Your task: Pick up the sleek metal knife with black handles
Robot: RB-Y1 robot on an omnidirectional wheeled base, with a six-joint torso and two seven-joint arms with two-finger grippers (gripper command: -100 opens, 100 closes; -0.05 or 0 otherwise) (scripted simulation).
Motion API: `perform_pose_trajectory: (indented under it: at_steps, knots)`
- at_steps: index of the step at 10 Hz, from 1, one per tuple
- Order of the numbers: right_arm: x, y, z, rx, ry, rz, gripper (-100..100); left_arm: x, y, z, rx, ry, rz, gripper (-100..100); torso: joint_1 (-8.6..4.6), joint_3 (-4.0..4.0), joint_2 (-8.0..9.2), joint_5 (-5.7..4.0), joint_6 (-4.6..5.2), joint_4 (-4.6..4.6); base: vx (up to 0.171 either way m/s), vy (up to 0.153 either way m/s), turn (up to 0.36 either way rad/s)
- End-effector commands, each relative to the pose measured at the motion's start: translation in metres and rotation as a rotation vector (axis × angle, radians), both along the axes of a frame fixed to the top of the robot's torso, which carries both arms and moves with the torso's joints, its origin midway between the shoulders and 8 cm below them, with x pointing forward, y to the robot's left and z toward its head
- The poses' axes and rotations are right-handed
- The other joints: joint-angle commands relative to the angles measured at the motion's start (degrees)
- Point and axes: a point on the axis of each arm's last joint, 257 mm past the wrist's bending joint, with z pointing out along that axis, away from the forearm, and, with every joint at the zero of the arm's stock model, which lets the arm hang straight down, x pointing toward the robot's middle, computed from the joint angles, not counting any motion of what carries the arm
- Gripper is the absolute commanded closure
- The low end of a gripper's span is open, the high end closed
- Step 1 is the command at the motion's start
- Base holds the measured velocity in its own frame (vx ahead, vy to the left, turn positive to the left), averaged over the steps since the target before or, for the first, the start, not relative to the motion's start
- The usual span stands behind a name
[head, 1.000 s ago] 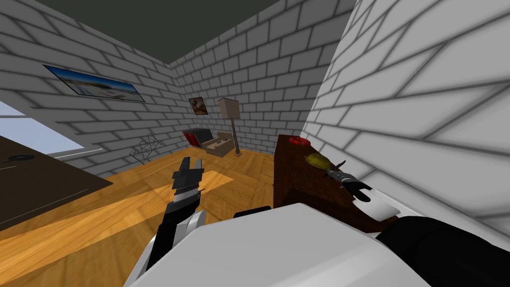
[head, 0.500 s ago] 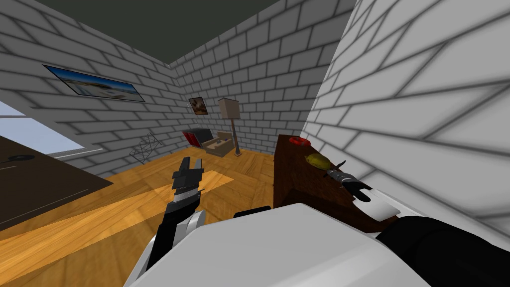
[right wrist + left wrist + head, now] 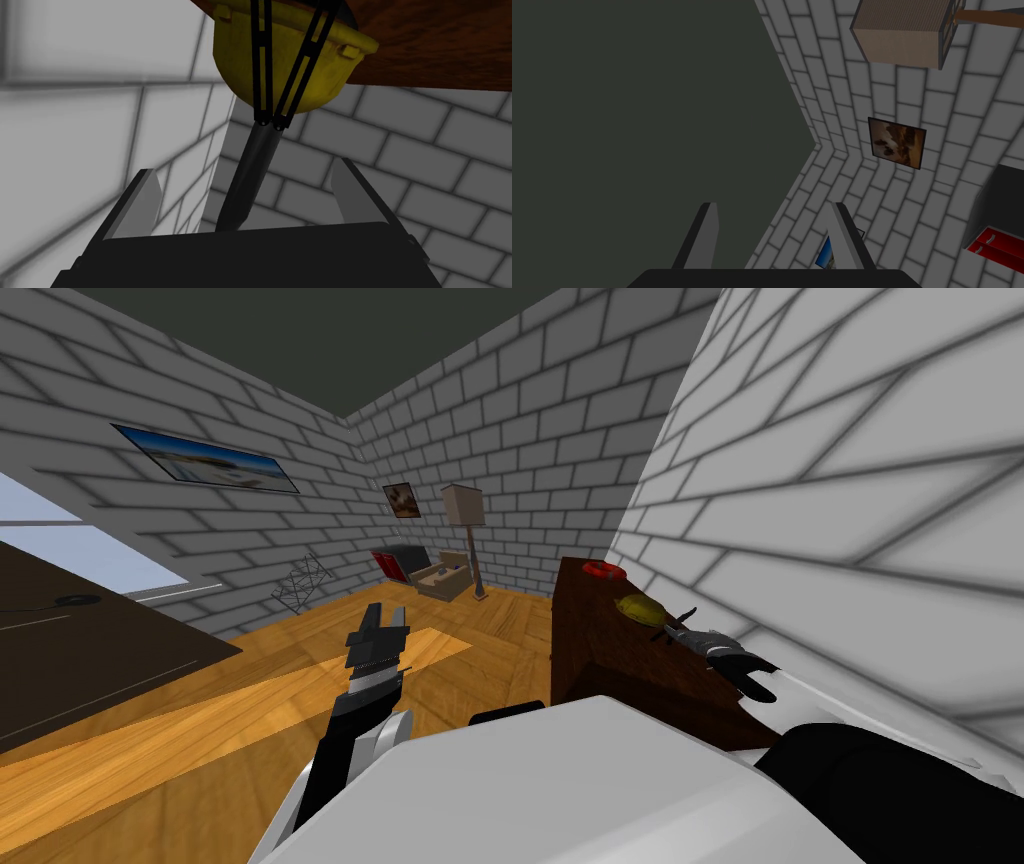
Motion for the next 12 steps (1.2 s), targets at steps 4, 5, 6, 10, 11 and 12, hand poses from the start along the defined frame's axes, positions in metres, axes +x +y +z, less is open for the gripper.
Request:
perform_pose_trajectory:
  at_steps: [4,5,6,10,11,12]
  knots:
    - [-0.018,-0.017,0.036,-0.210,0.150,0.052,-100,0.000,0.000,0.000,0.000,0.000,0.000,0,-0.04,0.00,0.00,-0.02,0.01,0.00,-0.044,0.042,0.033]
    - [-0.023,-0.020,0.046,-0.276,0.202,0.072,-100,0.000,0.000,0.000,0.000,0.000,0.000,0,-0.05,-0.01,-0.02,-0.02,0.00,0.00,-0.037,0.041,0.054]
    - [-0.027,-0.024,0.056,-0.341,0.257,0.093,-100,0.000,0.000,0.000,0.000,0.000,0.000,0,-0.03,-0.01,-0.02,-0.01,-0.01,0.00,-0.047,0.047,0.063]
    - [-0.036,-0.029,0.084,-0.555,0.447,0.179,-100,0.000,0.000,0.000,0.000,0.000,0.000,0,-0.05,0.00,0.00,-0.02,0.00,0.00,-0.042,0.044,0.054]
    - [-0.036,-0.029,0.093,-0.621,0.504,0.211,-100,0.000,0.000,0.000,0.000,0.000,0.000,0,-0.08,-0.03,-0.05,-0.03,-0.02,-0.01,-0.027,0.033,0.078]
    - [-0.041,-0.030,0.090,-0.622,0.524,0.212,-100,0.000,0.000,0.000,0.000,0.000,0.000,0,-0.07,-0.04,-0.07,-0.03,-0.02,-0.02,-0.020,0.022,0.030]
